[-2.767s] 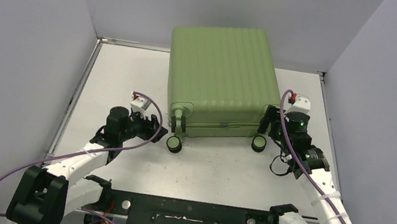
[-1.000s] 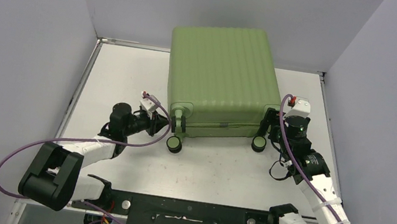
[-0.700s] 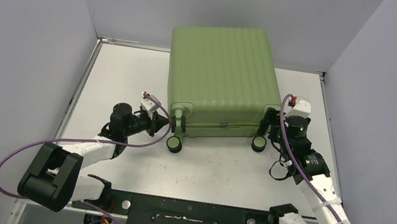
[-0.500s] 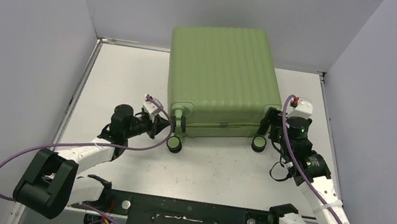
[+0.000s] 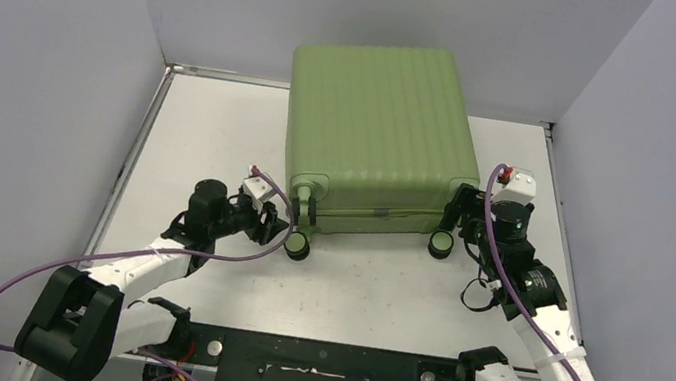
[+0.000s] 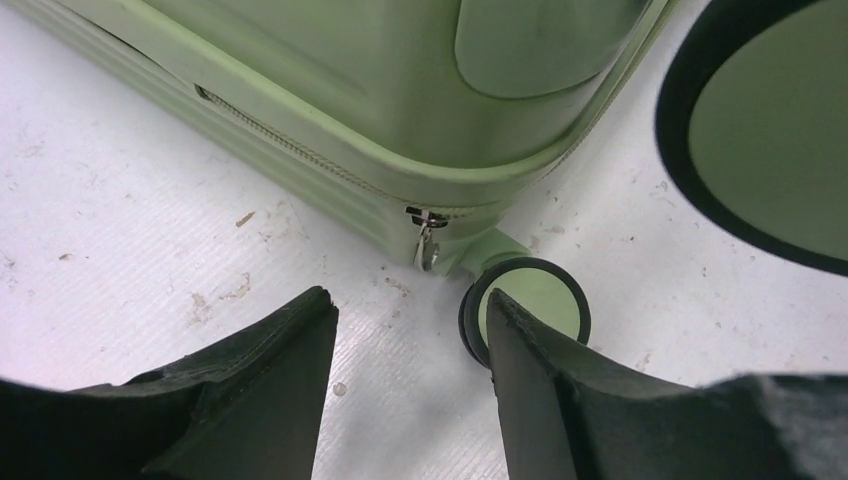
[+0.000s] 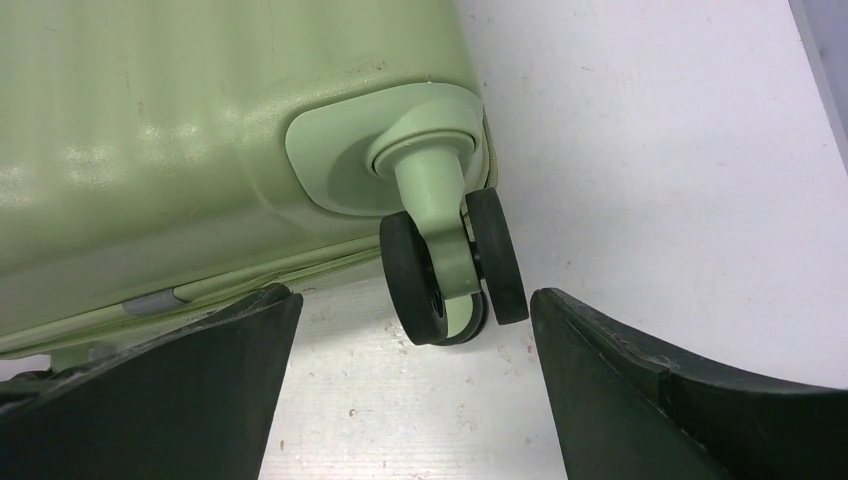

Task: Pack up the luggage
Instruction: Zip the luggage at the center of the board.

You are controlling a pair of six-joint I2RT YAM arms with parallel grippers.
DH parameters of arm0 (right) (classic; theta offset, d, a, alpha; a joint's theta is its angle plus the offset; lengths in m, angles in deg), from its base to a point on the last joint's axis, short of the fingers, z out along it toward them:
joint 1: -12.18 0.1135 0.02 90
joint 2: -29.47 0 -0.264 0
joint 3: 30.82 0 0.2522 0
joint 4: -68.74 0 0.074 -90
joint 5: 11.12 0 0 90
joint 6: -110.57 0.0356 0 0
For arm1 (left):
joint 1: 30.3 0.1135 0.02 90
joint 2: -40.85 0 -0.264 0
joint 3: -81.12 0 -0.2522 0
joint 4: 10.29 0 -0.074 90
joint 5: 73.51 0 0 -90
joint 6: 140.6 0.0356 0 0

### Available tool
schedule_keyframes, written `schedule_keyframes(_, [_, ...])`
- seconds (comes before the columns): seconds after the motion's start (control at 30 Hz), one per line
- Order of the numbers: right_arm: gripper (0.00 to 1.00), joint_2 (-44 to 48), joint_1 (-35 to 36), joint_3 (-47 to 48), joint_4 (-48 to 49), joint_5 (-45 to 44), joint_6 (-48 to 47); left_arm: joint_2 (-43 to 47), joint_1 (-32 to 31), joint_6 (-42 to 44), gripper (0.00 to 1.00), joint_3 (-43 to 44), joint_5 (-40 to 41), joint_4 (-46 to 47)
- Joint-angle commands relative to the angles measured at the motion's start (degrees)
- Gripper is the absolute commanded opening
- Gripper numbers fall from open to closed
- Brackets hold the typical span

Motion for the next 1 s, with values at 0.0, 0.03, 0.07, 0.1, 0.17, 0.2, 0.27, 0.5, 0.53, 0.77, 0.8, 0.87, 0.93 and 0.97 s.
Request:
schedule_keyframes(0.0, [0.88, 1.2, 0.65, 1.87, 0.69, -0.46, 0.26, -1.99, 0.85, 0.47, 0.53, 1.95, -2.66, 3.72])
schedule_keyframes(0.03, [0.88, 1.31, 0.66, 1.86, 0.72, -0.46, 0.25, -2.32, 0.88, 0.33, 0.53, 2.04, -3.1, 4.22])
schedule_keyframes(0.07, [0.88, 1.28, 0.6, 1.86, 0.74, -0.46, 0.26, -2.55, 0.87, 0.25, 0.52, 2.1, -3.25, 4.66])
schedule_keyframes(0.1, [0.88, 1.38, 0.62, 1.86, 0.79, -0.32, 0.33, -2.67, 0.88, 0.2, 0.51, 2.2, -3.39, 5.05])
schedule_keyframes(0.17, [0.88, 1.45, 0.62, 1.65, 1.04, -0.22, 0.41, -2.64, 0.88, 0.1, 0.5, 2.31, -3.98, 6.03])
schedule_keyframes(0.2, [0.88, 1.44, 0.61, 1.58, 1.04, -0.16, 0.35, -2.63, 0.88, -0.06, 0.5, 2.36, -4.3, 6.55])
schedule_keyframes(0.27, [0.88, 1.25, 0.66, 1.67, 1.18, -0.11, 0.36, -2.51, 0.88, -0.57, 0.49, 2.49, -5.06, 7.47])
schedule_keyframes(0.5, [0.88, 0.86, 0.62, 1.64, 1.6, 0.13, 0.42, -2.82, 0.88, -1.61, 0.48, 2.44, -6.14, 10.26])
schedule_keyframes(0.53, [0.88, 0.81, 0.62, 1.6, 1.69, 0.22, 0.51, -3.31, 0.88, -1.66, 0.48, 2.56, -6.36, 10.52])
schedule_keyframes(0.77, [0.88, 0.63, 0.63, 1.51, 1.75, 0.29, 0.61, -5.45, 0.88, -2.46, 0.43, 3.18, -7.13, 12.79])
schedule_keyframes(0.8, [0.88, 0.52, 0.66, 1.51, 1.77, 0.34, 0.6, -5.71, 0.88, -2.51, 0.42, 3.26, -7.29, 12.93])
schedule_keyframes(0.87, [0.88, 0.45, 0.6, 1.59, 1.8, 0.42, 0.57, -6.09, 0.88, -2.62, 0.4, 3.37, -7.47, 13.16])
schedule_keyframes(0.93, [0.88, 0.39, 0.63, 1.51, 1.89, 0.42, 0.59, -6.36, 0.88, -2.63, 0.39, 3.37, -7.45, 13.53])
schedule_keyframes(0.97, [0.88, 0.41, 0.68, 1.51, 1.96, 0.41, 0.62, -6.45, 0.88, -2.66, 0.38, 3.3, -7.42, 13.59])
